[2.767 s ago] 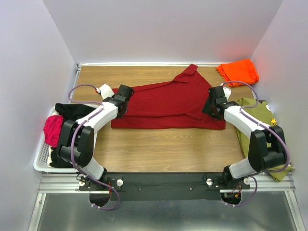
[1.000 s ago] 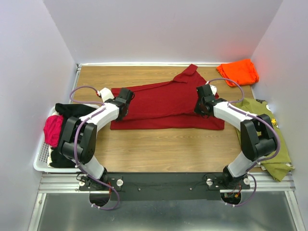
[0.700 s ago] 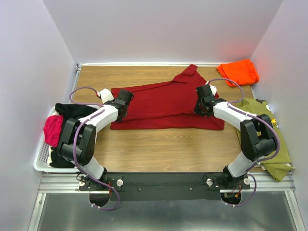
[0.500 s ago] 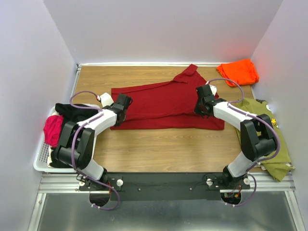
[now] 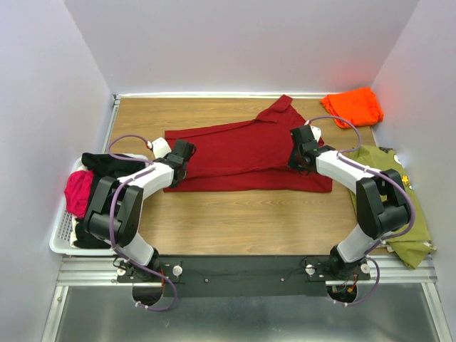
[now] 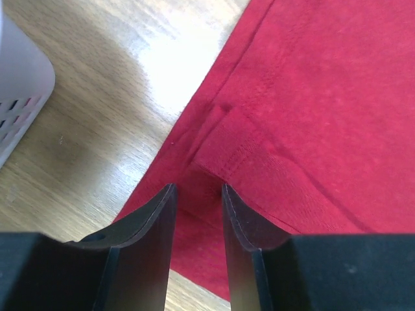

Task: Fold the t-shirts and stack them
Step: Fold the flattened tshirt in 1/3 of the way

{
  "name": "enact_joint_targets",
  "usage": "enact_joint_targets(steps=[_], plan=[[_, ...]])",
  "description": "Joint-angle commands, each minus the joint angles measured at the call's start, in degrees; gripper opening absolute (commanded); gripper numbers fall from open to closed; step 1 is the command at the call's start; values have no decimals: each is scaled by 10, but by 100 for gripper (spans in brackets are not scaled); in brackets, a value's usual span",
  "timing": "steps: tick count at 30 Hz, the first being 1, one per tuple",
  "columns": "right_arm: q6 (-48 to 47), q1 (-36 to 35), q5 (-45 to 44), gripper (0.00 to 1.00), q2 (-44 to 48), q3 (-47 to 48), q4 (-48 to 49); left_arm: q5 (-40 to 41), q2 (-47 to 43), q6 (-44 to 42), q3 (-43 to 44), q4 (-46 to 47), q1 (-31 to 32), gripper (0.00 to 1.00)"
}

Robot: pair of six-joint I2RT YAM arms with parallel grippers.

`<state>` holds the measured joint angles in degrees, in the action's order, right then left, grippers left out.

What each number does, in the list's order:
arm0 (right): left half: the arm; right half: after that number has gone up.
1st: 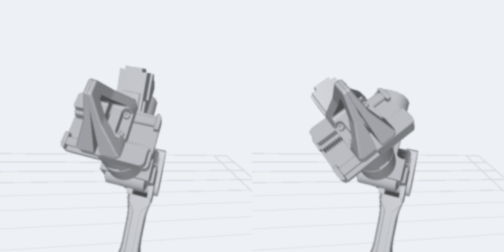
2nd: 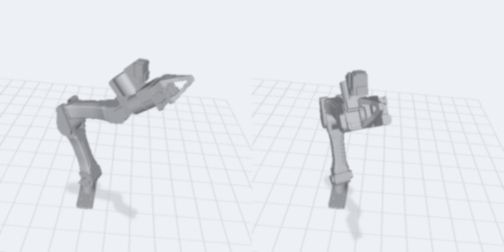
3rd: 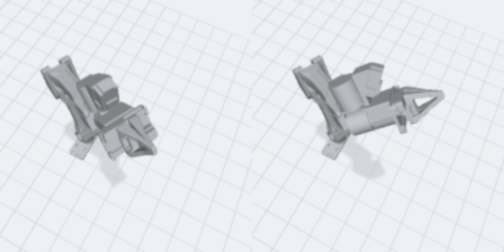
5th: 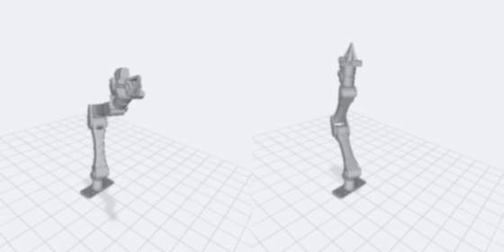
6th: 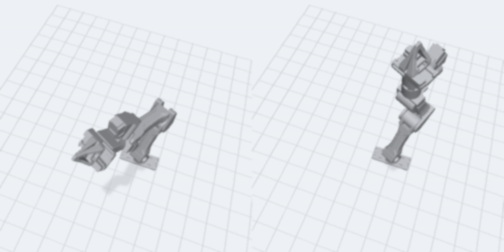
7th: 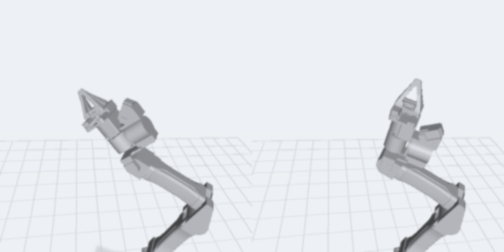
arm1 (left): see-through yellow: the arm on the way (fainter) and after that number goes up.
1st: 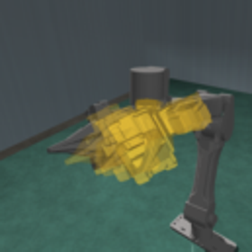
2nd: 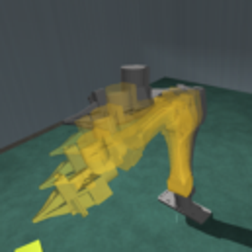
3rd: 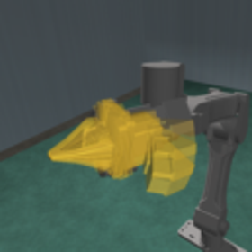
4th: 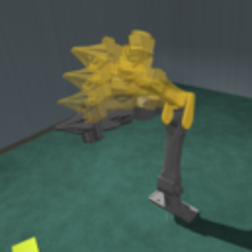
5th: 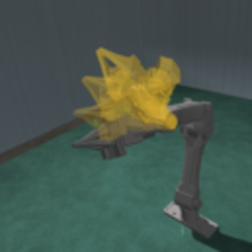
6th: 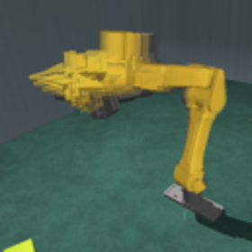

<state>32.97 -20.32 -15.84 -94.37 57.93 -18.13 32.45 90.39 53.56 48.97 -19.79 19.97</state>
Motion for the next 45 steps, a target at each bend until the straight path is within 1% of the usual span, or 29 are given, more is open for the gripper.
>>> enact_joint_targets(steps=[1, 6, 9, 10, 11, 16, 20, 21, 23, 24, 33, 40, 45], plan=[[3, -4, -25, 1, 19, -5, -14, -7, 22, 2, 2, -4, -7, 42], [5, -4, -28, 1, 18, -5, -15, -11, 18, 5, -7, -3, -8, 41], [6, -4, -27, 1, 16, -5, -16, -12, 22, 5, -3, -4, -8, 37], [7, -4, -27, 1, 17, -6, -16, -12, 22, 4, -2, -7, -8, 34], [6, -3, -28, 1, 19, -6, -16, -12, 24, 4, 1, -8, -8, 33], [9, -4, -31, 1, 19, -6, -18, -1, 15, 9, 8, -25, -8, 32], [10, -4, -31, 1, 17, -7, -18, 8, -13, 8, 10, -32, -8, 30], [11, -4, -31, 1, 17, -7, -18, 10, -19, 8, 10, -32, -8, 28], [11, -3, -32, 1, 18, -8, -18, 10, -32, 5, 6, -24, -8, 13], [12, -4, -32, 1, 20, -8, -18, 12, -35, 5, 4, -22, -8, 0], [11, -3, -33, 1, 23, -8, -20, 37, -37, 18, 19, -46, -8, 0], [13, -4, -51, 1, 27, 1, -23, 52, -65, 3, 35, -19, -8, 0], [7, -4, -83, 1, 25, 25, -23, 69, -36, 1, 74, -15, -8, 0]])
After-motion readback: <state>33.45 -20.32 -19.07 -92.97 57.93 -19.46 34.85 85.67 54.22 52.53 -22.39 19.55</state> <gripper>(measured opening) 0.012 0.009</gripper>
